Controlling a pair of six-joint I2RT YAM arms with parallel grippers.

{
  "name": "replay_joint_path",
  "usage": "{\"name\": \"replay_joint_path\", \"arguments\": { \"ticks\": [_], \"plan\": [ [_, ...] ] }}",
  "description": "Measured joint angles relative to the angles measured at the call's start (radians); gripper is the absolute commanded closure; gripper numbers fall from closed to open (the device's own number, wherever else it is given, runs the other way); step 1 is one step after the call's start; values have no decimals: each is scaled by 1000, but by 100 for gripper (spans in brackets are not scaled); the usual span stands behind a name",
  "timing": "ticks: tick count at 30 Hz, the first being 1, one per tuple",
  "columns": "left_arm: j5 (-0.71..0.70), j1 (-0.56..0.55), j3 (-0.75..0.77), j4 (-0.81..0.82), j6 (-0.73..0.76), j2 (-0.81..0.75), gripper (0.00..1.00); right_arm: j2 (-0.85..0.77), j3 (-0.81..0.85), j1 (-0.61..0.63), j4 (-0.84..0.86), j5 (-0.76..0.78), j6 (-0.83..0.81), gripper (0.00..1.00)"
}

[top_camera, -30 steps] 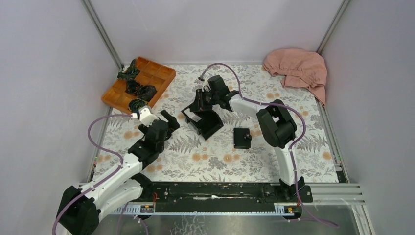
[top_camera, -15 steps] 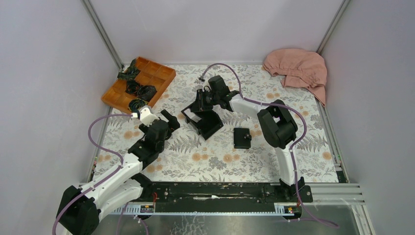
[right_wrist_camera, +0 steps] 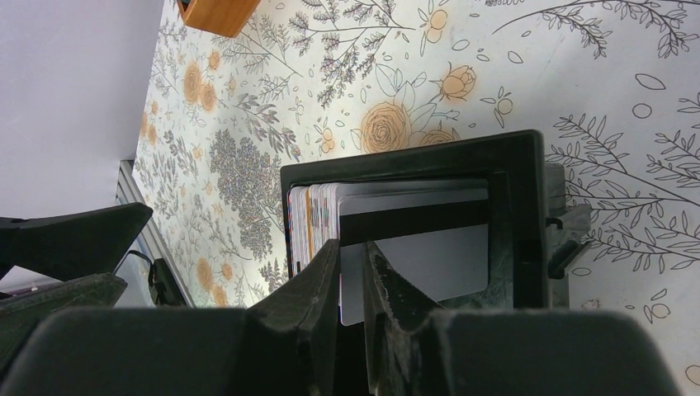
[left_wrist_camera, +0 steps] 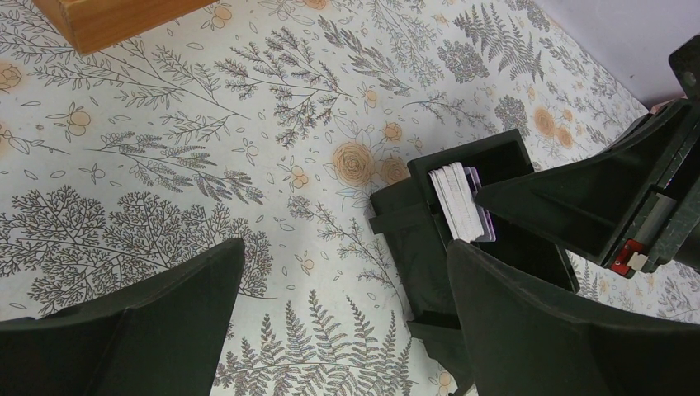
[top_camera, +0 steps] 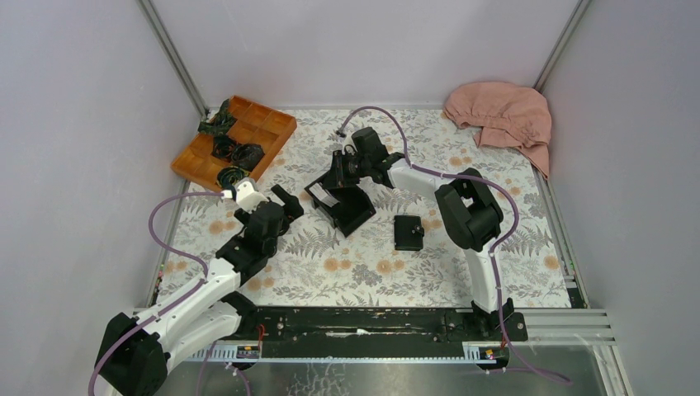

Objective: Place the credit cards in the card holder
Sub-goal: Pick up the credit card from the storage box.

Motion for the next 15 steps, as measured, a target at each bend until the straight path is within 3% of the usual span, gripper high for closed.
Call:
{"name": "replay_joint_path", "arguments": {
  "ticks": [15],
  "plan": [
    [3,0,0,0,0,0,0,-9,0,0,0,-16,1,82]
  ]
}}
